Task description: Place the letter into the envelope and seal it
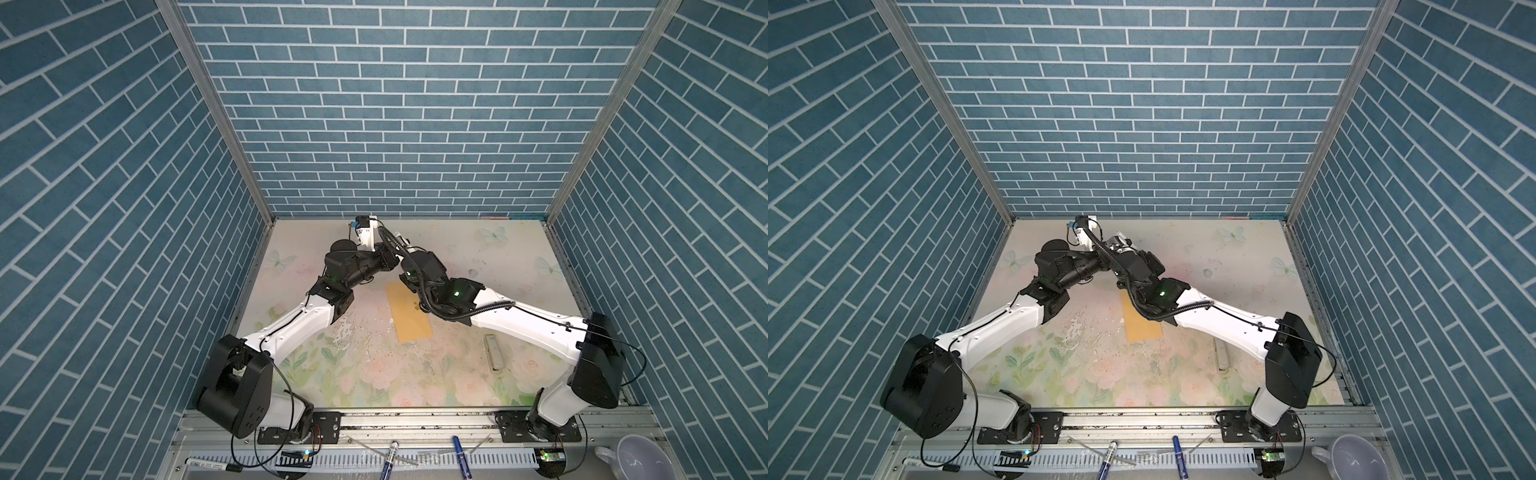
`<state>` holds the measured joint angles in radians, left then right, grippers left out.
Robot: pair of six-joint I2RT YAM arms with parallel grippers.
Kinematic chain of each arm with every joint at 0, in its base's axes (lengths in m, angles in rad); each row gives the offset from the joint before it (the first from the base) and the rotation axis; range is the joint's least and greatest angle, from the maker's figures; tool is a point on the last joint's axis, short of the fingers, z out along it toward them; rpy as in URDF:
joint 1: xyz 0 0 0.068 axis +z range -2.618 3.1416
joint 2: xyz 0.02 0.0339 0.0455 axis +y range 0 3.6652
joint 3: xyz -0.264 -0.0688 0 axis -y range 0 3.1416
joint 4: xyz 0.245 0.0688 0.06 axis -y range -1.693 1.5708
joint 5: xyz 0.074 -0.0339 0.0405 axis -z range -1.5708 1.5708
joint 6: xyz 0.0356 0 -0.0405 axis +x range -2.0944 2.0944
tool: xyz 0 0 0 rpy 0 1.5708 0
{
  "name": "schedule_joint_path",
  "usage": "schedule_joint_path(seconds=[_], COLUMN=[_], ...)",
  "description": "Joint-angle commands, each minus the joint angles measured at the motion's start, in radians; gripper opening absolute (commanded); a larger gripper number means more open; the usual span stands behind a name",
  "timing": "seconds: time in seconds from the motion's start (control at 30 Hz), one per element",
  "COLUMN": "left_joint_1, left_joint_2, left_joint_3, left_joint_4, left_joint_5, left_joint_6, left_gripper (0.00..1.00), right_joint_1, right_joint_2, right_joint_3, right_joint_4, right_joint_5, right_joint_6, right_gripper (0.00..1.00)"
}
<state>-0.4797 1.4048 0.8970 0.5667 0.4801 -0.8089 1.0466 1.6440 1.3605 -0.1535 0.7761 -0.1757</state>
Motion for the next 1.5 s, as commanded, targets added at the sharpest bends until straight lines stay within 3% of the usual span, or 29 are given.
schedule_joint_path(seconds=[0.0, 0.13, 0.27, 0.33, 0.43, 0.57, 0.7, 0.9, 1.0, 1.3, 1.47], left_joint_1=[-0.017, -0.017, -0.016, -0.016, -0.014, -0.012, -0.011, -0.007, -0.008, -0.008, -0.008], left_joint_2=[-0.019, -0.02, -0.026, -0.03, -0.035, -0.044, -0.049, -0.053, -0.053, -0.05, -0.05], left_joint_3=[0.01, 0.008, 0.006, 0.005, 0.006, 0.011, 0.012, 0.017, 0.022, 0.035, 0.04], left_joint_4=[0.029, 0.031, 0.032, 0.029, 0.032, 0.035, 0.055, 0.061, 0.057, 0.041, 0.04], left_joint_5=[0.089, 0.089, 0.093, 0.097, 0.107, 0.126, 0.162, 0.206, 0.228, 0.27, 0.28], left_joint_6=[0.001, 0.001, 0.004, 0.006, 0.007, 0.012, 0.023, 0.033, 0.034, 0.038, 0.037], left_gripper=[0.0, 0.0, 0.0, 0.0, 0.0, 0.0, 0.0, 0.0, 0.0, 0.0, 0.0], right_joint_1=[-0.016, -0.016, -0.026, -0.039, -0.082, -0.2, -0.291, -0.415, -0.451, -0.481, -0.481], right_joint_2=[0.041, 0.024, -0.026, -0.058, -0.121, -0.222, -0.295, -0.351, -0.35, -0.284, -0.242], right_joint_3=[0.059, 0.056, 0.033, 0.022, -0.012, -0.077, -0.133, -0.189, -0.206, -0.188, -0.169], right_joint_4=[0.019, 0.009, -0.029, -0.061, -0.097, -0.109, -0.122, -0.108, -0.062, 0.012, 0.027], right_joint_5=[0.179, 0.127, -0.016, -0.113, -0.323, -0.717, -1.034, -1.342, -1.441, -1.524, -1.567], right_joint_6=[-0.065, -0.044, -0.003, 0.032, 0.088, 0.182, 0.197, 0.25, 0.295, 0.342, 0.359], right_gripper=[0.0, 0.0, 0.0, 0.09, 0.31, 0.59, 0.7, 0.7, 0.7, 0.66, 0.58])
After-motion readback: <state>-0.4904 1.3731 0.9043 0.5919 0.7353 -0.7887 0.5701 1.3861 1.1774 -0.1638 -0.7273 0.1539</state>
